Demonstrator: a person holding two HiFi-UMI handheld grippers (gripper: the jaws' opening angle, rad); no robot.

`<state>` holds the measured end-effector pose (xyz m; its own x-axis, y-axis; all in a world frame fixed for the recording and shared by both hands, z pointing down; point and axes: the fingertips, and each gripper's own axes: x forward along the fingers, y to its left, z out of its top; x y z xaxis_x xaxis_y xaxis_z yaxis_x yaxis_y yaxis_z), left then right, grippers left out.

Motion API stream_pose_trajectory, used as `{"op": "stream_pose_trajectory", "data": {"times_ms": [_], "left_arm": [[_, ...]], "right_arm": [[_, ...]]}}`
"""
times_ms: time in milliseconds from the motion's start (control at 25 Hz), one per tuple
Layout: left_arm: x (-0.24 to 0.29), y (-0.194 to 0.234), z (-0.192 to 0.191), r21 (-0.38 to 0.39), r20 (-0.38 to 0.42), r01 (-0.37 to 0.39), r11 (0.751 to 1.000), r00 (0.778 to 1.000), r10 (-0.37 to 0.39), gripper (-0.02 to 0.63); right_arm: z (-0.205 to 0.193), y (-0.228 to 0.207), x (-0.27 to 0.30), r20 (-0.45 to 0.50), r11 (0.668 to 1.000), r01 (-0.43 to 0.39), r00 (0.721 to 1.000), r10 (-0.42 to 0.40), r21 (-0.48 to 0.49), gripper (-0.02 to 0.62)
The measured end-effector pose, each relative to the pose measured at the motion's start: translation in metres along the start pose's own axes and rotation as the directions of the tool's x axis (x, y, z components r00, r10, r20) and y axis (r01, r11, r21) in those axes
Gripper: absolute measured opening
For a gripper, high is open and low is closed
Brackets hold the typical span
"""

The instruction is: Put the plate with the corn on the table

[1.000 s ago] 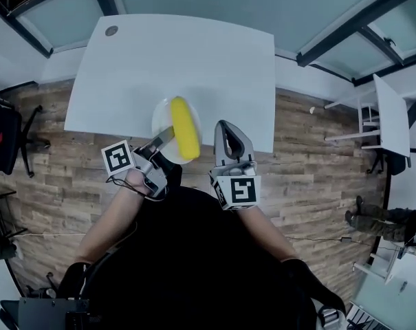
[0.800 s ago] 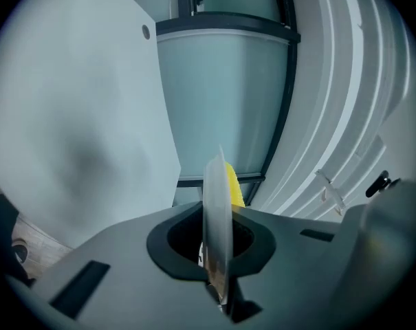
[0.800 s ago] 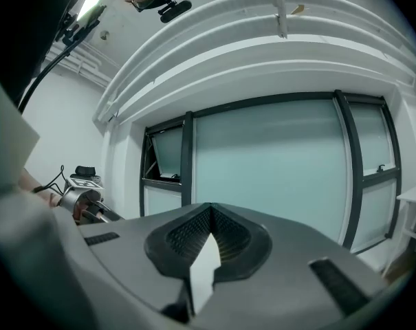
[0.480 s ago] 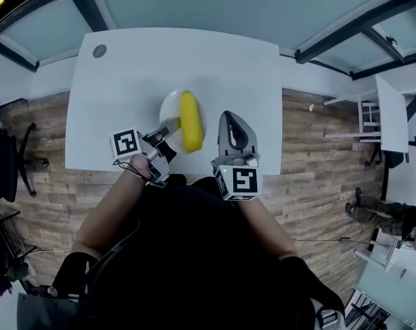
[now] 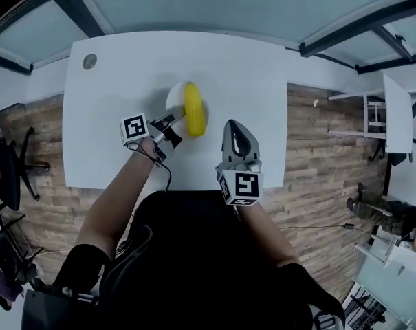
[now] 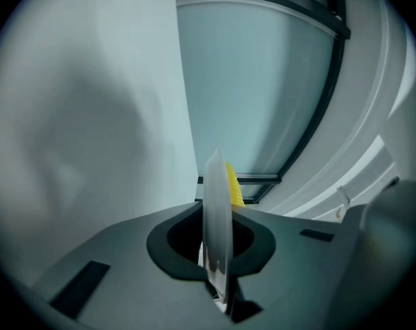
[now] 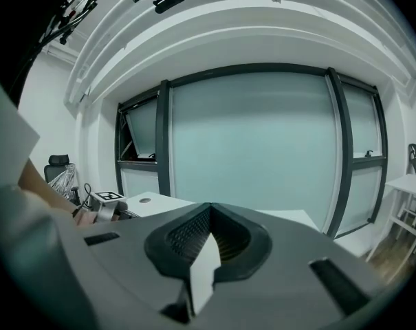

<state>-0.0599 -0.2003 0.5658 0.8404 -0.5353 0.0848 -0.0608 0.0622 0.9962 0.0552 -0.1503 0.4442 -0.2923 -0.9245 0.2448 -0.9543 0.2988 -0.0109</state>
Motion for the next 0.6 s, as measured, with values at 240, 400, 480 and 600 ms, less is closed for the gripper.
{"op": "stream_pose_trajectory", "data": {"times_ms": [240,400,480,600], "left_arm": [[0.024,0.033,0.016,0.027,-0.032,-0.12,0.992,0.992,0.121,0.014],[0.027,0.051,0.019,0.045,-0.054,-0.212,0.976,0.975,0.214,0.014],[0.028,0.06,0.019,0.062,-0.061,-0.262,0.963,0.962,0.266,0.014],[0.029,0.064,0.016,0.112,-0.076,-0.305,0.946,0.946,0.314,0.014]], "right_arm": [[-0.007,-0.014,0.018,-0.031,1.0,-0.008,0.999,0.008,0.003,0.002],[-0.01,-0.021,0.026,-0.051,1.0,-0.013,0.999,0.014,0.013,0.002],[-0.012,-0.023,0.028,-0.057,1.0,-0.022,0.998,0.023,0.017,0.002],[-0.015,-0.022,0.03,-0.07,0.999,-0.036,0.997,0.037,0.023,0.002]]}}
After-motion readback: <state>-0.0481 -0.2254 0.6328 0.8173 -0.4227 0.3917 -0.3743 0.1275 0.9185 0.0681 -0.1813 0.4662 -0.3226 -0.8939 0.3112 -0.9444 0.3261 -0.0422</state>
